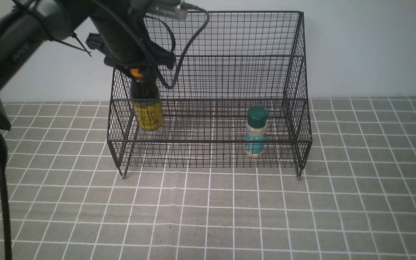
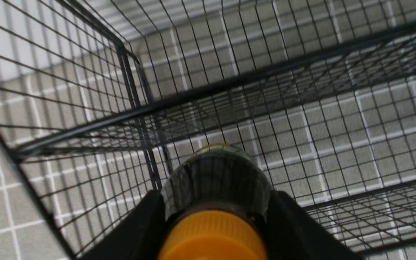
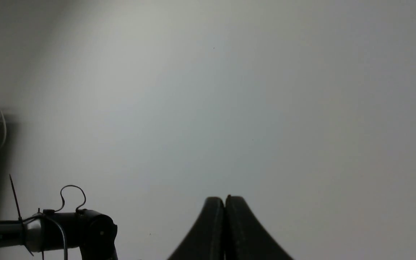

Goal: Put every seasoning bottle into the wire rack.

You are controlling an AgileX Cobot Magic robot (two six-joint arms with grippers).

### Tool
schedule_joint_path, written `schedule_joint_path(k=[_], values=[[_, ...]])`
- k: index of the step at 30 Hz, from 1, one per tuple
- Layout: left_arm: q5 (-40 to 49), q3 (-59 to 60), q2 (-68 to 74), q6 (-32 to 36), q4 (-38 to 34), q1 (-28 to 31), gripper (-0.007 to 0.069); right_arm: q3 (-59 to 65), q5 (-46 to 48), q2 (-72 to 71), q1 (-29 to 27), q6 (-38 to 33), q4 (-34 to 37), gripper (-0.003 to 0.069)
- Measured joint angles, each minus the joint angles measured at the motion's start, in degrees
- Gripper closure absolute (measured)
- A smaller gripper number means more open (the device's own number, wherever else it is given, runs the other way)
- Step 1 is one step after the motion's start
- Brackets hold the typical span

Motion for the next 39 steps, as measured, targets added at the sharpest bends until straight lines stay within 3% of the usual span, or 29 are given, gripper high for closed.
schedule_joint_path(k=[3, 11, 13, 16, 18, 20, 24, 32, 35, 39], values=[[0.3, 0.0, 0.2, 0.0, 0.0, 0.0, 0.0302, 0.0, 0.0, 0.0, 0.0, 0.0, 0.0, 0.0669], [3.9, -1.5, -1.2, 0.0, 0.0, 0.0, 0.0146, 0.0, 0.0, 0.0, 0.0, 0.0, 0.0, 0.0669], [4.3, -2.4, -1.7, 0.0, 0.0, 0.0, 0.0144, 0.0, 0.0, 0.0, 0.0, 0.0, 0.0, 0.0669], [4.8, -5.0, -4.3, 0.0, 0.1, 0.0, 0.0183, 0.0, 0.0, 0.0, 0.0, 0.0, 0.0, 0.0669], [4.8, -5.7, -7.0, -0.1, 0.1, 0.0, 0.0252, 0.0, 0.0, 0.0, 0.0, 0.0, 0.0, 0.0669], [5.1, -5.7, -13.0, -0.7, -0.1, 0.0, 0.0424, 0.0, 0.0, 0.0, 0.0, 0.0, 0.0, 0.0669], [5.1, -4.3, -22.1, -1.7, -0.3, 0.0, 0.0594, 0.0, 0.0, 0.0, 0.0, 0.0, 0.0, 0.0669], [5.2, 15.4, -43.7, -3.2, -1.8, 0.0, 0.0631, 0.0, 0.0, 0.0, 0.0, 0.0, 0.0, 0.0669], [1.2, 29.2, -55.1, -3.2, -2.1, 0.0, 0.0631, 0.0, 0.0, 0.0, 0.0, 0.0, 0.0, 0.0669], [-1.2, 38.7, -65.4, -3.2, -2.4, 0.0, 0.0631, 0.0, 0.0, 0.0, 0.0, 0.0, 0.0, 0.0669]])
